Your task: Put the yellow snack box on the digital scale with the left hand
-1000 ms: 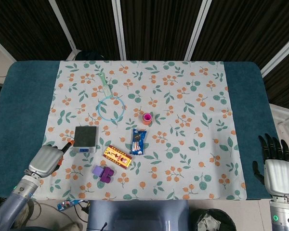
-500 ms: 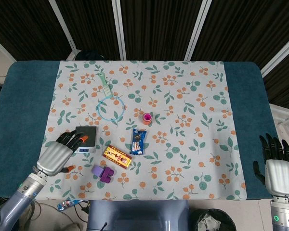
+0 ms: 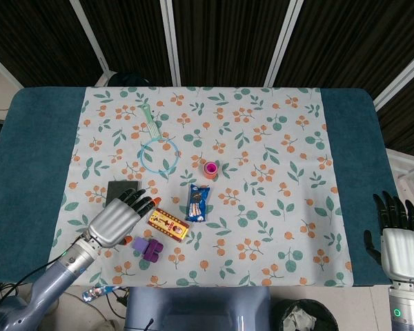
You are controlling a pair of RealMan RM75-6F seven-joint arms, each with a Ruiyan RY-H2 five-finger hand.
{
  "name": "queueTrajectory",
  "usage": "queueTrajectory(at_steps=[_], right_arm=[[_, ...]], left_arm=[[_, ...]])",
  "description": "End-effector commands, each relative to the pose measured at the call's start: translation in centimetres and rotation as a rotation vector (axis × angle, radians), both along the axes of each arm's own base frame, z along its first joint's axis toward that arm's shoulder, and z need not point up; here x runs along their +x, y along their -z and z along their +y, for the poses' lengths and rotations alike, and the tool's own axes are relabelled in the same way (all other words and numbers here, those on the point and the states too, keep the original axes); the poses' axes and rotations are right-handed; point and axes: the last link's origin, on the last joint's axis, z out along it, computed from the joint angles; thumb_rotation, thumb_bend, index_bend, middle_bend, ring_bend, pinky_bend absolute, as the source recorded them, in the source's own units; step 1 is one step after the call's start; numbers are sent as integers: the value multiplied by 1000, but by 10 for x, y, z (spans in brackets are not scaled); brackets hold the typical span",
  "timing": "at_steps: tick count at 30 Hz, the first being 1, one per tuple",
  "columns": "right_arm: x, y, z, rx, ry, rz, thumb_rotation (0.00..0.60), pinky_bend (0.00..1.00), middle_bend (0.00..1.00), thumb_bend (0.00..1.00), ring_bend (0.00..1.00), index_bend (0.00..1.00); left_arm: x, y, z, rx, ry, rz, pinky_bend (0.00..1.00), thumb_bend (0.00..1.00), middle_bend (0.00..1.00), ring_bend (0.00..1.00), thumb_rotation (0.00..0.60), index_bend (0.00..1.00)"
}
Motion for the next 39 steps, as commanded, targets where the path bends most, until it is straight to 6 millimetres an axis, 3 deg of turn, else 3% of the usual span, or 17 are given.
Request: queueTrajectory(at_steps=[1,20,30,39], right_arm=[[0,0,0,1,1,0,600,26,67,513,58,34],[-2,-3,-1,-9,4,-5,600,26,67,513,58,34],[-3,-5,-1,-14,7,-7,600,26,67,513,58,34],[-3,-4,-2,-13,7,-11,600,26,67,513,58,34]], left_arm=[[22,21,5,-47,3,25,176,34,187,91,600,40],[45,93,18,-78,-72,140,202,72,205,115,600,57],[45,109,22,-40,-66,172,309,137,329,212,600,94],[42,120,25,-39,-60,207,310,197,378,220,600,141]])
